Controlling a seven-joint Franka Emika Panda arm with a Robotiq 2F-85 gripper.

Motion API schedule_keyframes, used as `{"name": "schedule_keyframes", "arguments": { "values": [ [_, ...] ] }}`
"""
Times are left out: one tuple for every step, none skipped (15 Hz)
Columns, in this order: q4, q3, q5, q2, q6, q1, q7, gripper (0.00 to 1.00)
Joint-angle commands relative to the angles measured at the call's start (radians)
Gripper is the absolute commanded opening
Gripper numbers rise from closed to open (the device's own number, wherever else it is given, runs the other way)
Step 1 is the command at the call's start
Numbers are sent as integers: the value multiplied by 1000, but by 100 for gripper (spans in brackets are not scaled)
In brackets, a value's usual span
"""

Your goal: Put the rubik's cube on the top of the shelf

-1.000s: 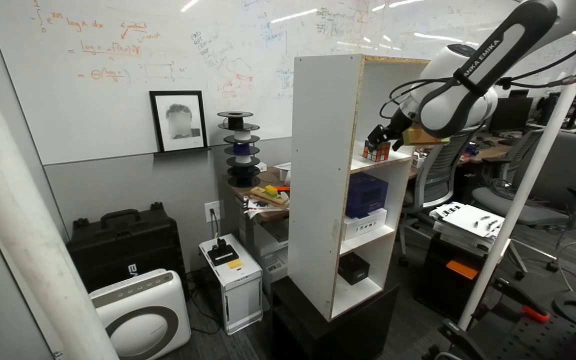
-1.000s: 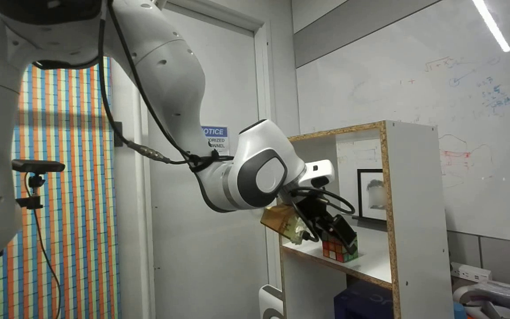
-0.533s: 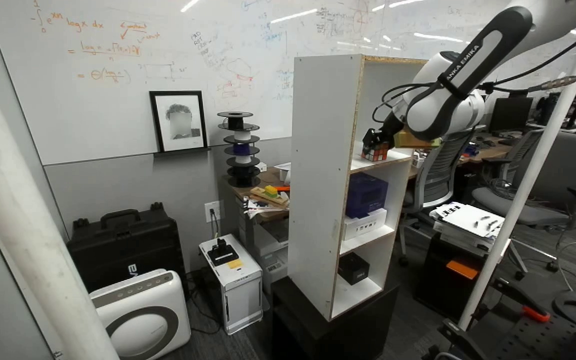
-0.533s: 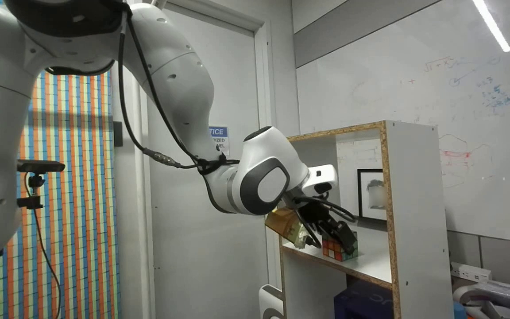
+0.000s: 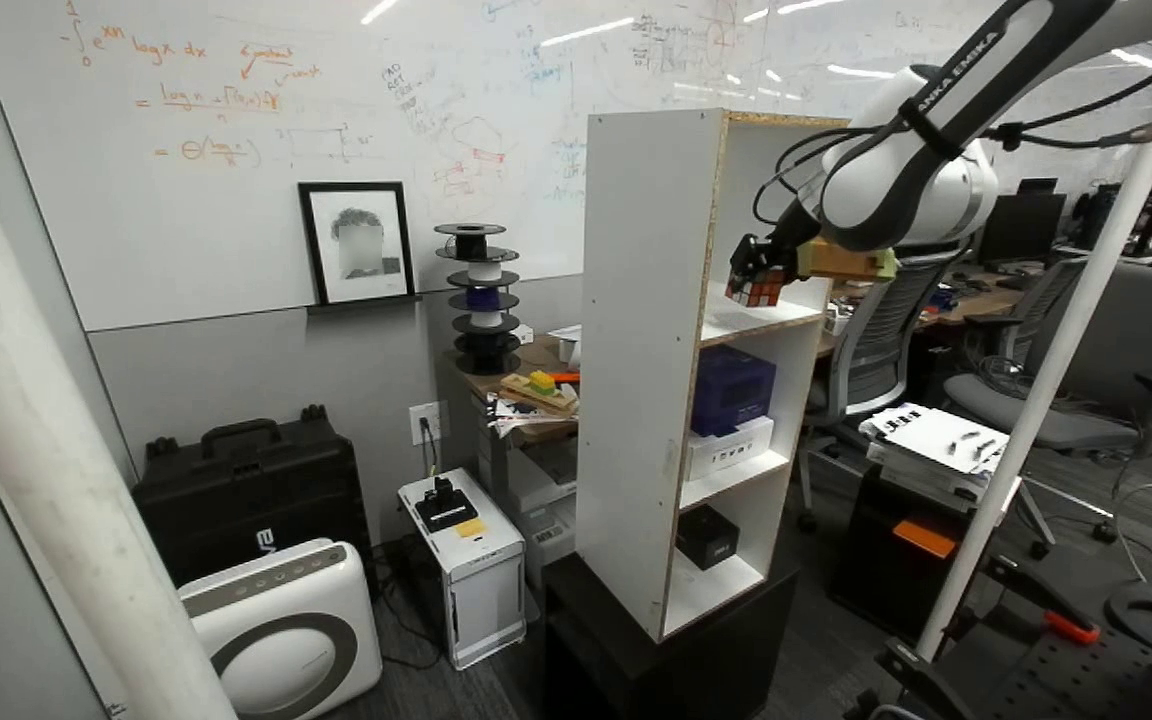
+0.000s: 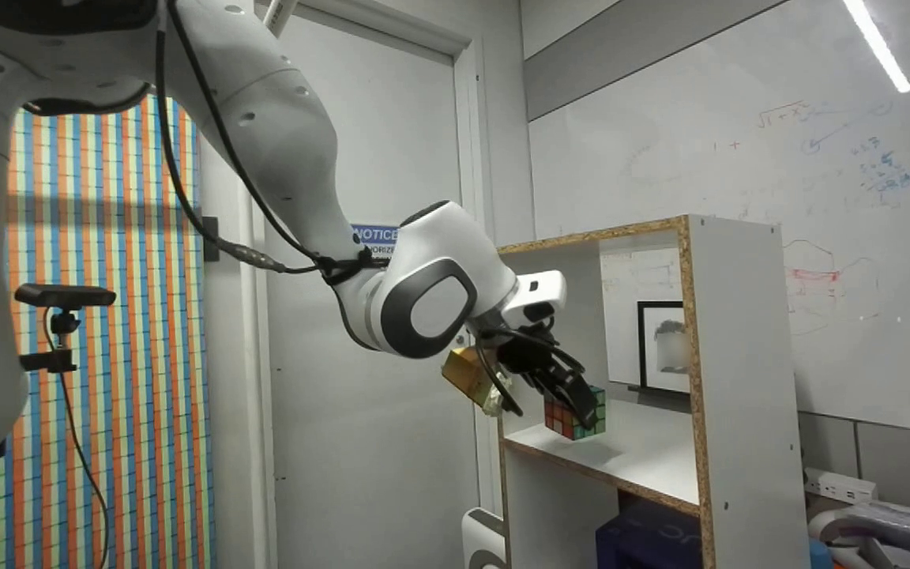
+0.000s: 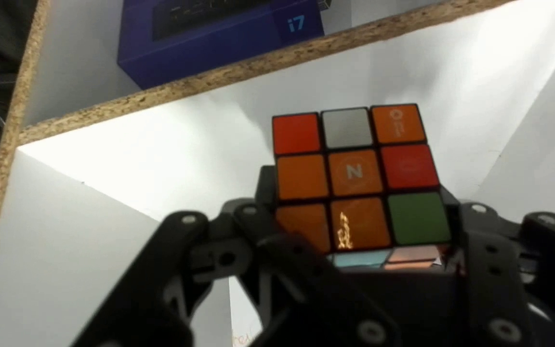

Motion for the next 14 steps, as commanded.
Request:
{"name": "schedule_keyframes", "arguments": {
  "values": [
    [-118,-3,-39,-247,-141,-1,13,41],
    [-132,8,-48,-301,-208,-11,18,41],
    [-142,18,-65,-357,-276,-20,29,41],
    [-150,23,-68,-415,-354,-18,28,41],
    [-155,19,-63,-472,-437,-8,13,41],
    [-151,21,-47,-531,-537,-3,-6,41],
    [-138,24,-43,-576,-624,2,-9,41],
    [-110,22,-37,-613,-715,8,-17,41],
    [-76,24,-30,-645,-800,15,-18,41],
    [-43,33,-39,-664,-854,10,-7,41],
    [-7,41,-48,-674,-879,5,3,41],
    [28,51,-55,-676,-878,-3,20,41],
    [63,56,-60,-671,-865,-7,25,41],
    [94,63,-69,-654,-804,-18,40,41]
  ]
}}
